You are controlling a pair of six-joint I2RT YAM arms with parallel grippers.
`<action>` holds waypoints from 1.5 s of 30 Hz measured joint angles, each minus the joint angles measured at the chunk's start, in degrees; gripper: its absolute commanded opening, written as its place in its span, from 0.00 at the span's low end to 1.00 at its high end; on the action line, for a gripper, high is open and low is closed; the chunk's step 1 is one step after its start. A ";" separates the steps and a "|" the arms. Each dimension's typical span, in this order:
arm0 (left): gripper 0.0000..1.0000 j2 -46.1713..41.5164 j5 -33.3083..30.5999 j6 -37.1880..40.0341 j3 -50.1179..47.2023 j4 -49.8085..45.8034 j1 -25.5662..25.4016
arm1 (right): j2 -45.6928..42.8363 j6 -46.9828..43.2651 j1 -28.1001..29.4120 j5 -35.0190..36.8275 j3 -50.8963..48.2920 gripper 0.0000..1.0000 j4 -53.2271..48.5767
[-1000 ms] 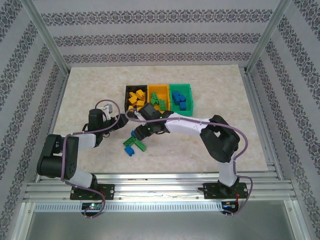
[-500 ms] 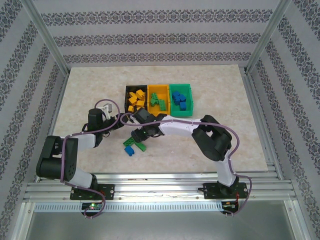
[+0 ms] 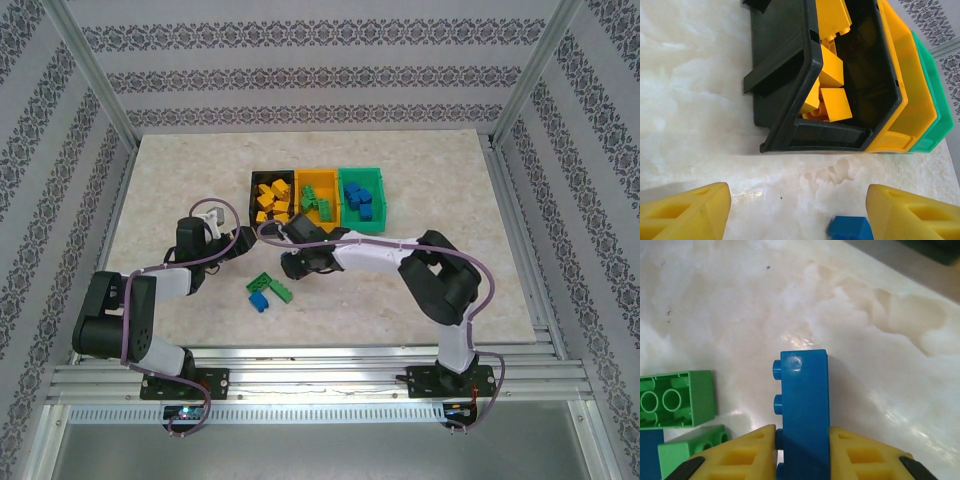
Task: Sort the legos into containers by color
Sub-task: Pick up the lego from the center of the table, then place the lego in the container.
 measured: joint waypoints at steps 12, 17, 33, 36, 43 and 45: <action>0.72 -1.31 -0.02 0.00 0.00 0.00 0.00 | -15.10 5.51 -7.28 1.44 -13.66 0.25 10.08; 0.72 -1.31 -0.02 0.00 0.00 0.00 0.00 | -19.19 8.50 -12.33 0.42 -17.59 0.25 14.64; 0.72 -2.27 -0.02 0.00 0.00 -0.02 0.00 | -21.66 15.06 -30.62 -4.28 -20.50 0.26 23.08; 0.72 -2.62 -0.04 0.00 0.00 -0.04 0.00 | -19.17 14.49 -32.06 -4.70 -16.83 0.27 22.69; 0.72 -3.13 -0.04 0.02 0.00 -0.04 0.00 | -11.61 10.43 -33.35 -5.03 -5.64 0.37 18.73; 0.72 -3.37 -0.07 0.00 0.00 -0.17 0.00 | -9.77 9.16 -33.46 -4.96 -3.17 0.44 17.53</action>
